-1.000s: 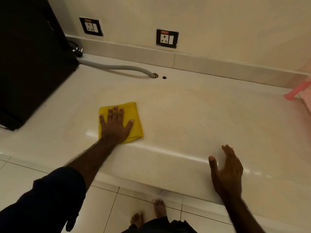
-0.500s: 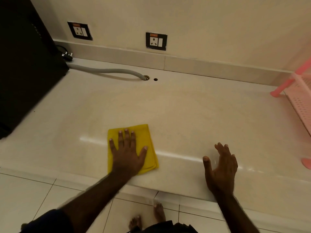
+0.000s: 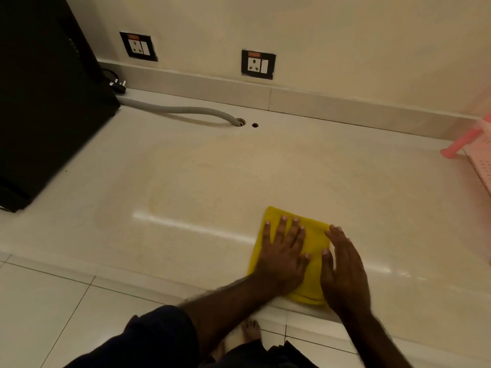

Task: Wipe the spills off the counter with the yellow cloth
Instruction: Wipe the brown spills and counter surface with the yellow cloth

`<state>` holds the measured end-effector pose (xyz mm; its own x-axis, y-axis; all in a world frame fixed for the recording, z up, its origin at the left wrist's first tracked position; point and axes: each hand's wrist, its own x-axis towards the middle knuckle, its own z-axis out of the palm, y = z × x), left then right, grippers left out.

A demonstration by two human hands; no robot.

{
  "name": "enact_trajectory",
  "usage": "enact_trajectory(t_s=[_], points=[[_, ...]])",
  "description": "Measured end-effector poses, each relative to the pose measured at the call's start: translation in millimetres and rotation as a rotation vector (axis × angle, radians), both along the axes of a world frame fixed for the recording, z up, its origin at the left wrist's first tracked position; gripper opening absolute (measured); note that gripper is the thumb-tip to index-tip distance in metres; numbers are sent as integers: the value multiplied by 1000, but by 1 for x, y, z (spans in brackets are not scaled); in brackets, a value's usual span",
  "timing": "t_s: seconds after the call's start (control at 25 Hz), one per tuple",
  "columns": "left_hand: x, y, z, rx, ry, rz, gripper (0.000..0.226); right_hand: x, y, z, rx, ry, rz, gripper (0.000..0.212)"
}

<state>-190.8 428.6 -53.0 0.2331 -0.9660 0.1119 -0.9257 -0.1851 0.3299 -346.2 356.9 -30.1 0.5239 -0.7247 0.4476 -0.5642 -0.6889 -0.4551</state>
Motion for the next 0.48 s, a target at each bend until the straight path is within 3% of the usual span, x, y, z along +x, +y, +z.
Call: enact_trajectory(t_s=[0.08, 0.16, 0.28, 0.48], points=[[12, 2, 10, -65, 238, 15, 56, 20, 12, 6, 6, 34, 49, 53], [36, 7, 23, -109, 385, 45, 59, 44, 22, 11, 155, 139, 80, 64], [74, 29, 32, 17, 202, 113, 74, 80, 28, 6, 384, 433, 44, 91], [131, 78, 16, 66, -88, 327, 51, 136, 17, -6, 157, 510, 19, 95]])
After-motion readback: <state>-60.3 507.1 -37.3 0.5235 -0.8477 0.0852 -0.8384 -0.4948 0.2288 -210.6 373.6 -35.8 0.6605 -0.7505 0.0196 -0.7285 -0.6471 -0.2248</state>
